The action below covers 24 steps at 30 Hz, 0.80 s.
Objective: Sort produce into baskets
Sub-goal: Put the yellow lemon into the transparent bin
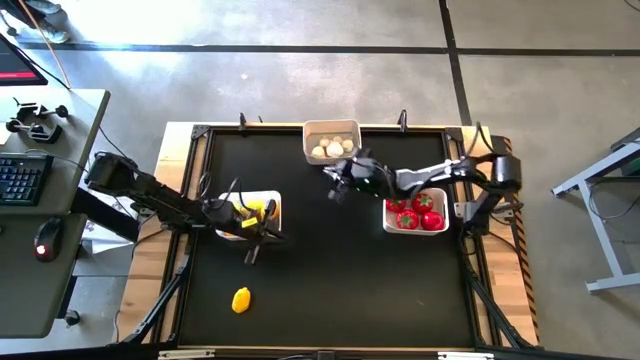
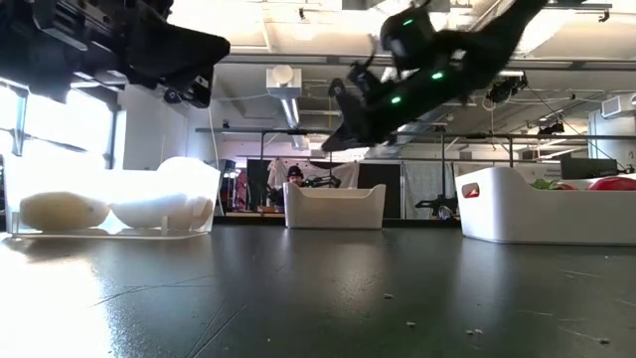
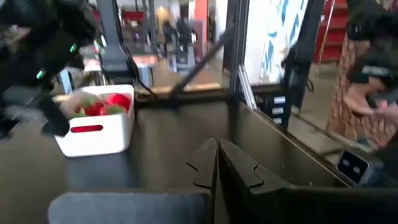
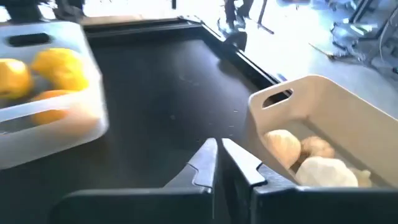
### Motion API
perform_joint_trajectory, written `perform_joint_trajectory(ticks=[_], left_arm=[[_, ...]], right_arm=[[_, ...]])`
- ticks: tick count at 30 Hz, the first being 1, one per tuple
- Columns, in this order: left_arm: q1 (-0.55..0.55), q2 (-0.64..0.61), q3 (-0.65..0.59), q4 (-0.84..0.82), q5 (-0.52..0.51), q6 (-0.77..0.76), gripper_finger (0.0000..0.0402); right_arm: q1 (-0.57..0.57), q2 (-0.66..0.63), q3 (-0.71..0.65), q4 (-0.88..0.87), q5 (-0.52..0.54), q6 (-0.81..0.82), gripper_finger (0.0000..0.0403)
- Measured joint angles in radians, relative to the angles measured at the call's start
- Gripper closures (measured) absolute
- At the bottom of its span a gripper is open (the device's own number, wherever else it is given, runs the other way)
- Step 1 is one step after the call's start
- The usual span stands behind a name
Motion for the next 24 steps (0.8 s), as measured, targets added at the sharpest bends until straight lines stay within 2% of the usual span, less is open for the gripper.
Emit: perform_joint_trajectory(ticks=[5,9,13,15,18,24], left_arm=[[-0.061,-0.026,0.112,-0.309,-0.037,0.007,0.0401],[-0.126,-0.038,0.258,-0.642,-0.043,-0.002,0.0401],[-0.220,-0.037,0.415,-0.995,-0.089,-0.086,0.0401],[-0.270,-0.037,0.481,-1.148,-0.122,-0.161,0.0401],[-0.342,-0.037,0.557,-1.293,-0.149,-0.338,0.0401],[-0.461,-0.034,0.618,-1.442,-0.160,-0.763,0.0393]], right_arm=[[0.089,-0.105,-0.152,0.082,0.064,0.026,0.0397],[0.152,-0.165,-0.224,0.100,0.119,0.062,0.0402],[0.197,-0.174,-0.255,0.096,0.149,0.082,0.0402],[0.214,-0.171,-0.255,0.085,0.166,0.094,0.0402],[0.230,-0.165,-0.255,0.078,0.178,0.105,0.0402],[0.233,-0.165,-0.255,0.087,0.178,0.098,0.0402]])
